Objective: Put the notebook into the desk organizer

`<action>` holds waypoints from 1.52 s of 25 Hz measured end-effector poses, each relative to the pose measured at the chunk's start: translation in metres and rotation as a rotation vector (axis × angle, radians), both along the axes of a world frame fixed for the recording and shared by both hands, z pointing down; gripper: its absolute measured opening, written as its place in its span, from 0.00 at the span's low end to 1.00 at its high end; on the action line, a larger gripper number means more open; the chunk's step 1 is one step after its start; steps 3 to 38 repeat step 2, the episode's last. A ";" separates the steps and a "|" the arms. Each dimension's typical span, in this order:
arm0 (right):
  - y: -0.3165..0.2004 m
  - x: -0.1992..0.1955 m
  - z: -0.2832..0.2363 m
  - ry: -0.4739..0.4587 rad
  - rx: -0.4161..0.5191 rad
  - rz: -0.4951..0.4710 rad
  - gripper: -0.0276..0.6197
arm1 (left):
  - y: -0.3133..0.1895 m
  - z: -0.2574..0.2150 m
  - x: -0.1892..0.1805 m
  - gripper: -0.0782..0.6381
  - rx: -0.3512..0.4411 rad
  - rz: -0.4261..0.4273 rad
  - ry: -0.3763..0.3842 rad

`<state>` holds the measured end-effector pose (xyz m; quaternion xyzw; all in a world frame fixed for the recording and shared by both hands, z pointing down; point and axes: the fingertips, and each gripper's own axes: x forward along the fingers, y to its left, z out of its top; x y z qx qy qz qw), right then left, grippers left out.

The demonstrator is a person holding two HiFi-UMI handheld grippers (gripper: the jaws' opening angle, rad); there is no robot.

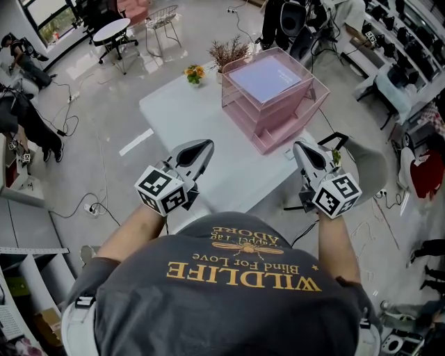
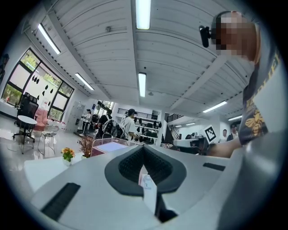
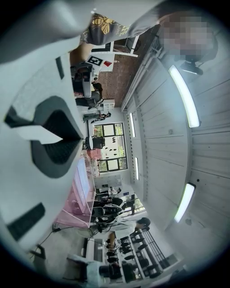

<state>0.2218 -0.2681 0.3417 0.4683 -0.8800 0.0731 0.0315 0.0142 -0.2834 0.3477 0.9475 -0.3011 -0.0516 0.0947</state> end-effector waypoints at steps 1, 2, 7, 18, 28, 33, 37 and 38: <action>-0.001 0.000 0.000 0.001 -0.001 0.001 0.04 | -0.001 0.000 0.000 0.10 0.000 0.001 0.000; -0.001 0.001 0.001 0.001 -0.002 0.002 0.04 | -0.002 0.001 0.001 0.10 -0.001 0.001 -0.001; -0.001 0.001 0.001 0.001 -0.002 0.002 0.04 | -0.002 0.001 0.001 0.10 -0.001 0.001 -0.001; -0.001 0.001 0.001 0.001 -0.002 0.002 0.04 | -0.002 0.001 0.001 0.10 -0.001 0.001 -0.001; -0.001 0.001 0.001 0.001 -0.002 0.002 0.04 | -0.002 0.001 0.001 0.10 -0.001 0.001 -0.001; -0.001 0.001 0.001 0.001 -0.002 0.002 0.04 | -0.002 0.001 0.001 0.10 -0.001 0.001 -0.001; -0.001 0.001 0.001 0.001 -0.002 0.002 0.04 | -0.002 0.001 0.001 0.10 -0.001 0.001 -0.001; -0.001 0.001 0.001 0.001 -0.002 0.002 0.04 | -0.002 0.001 0.001 0.10 -0.001 0.001 -0.001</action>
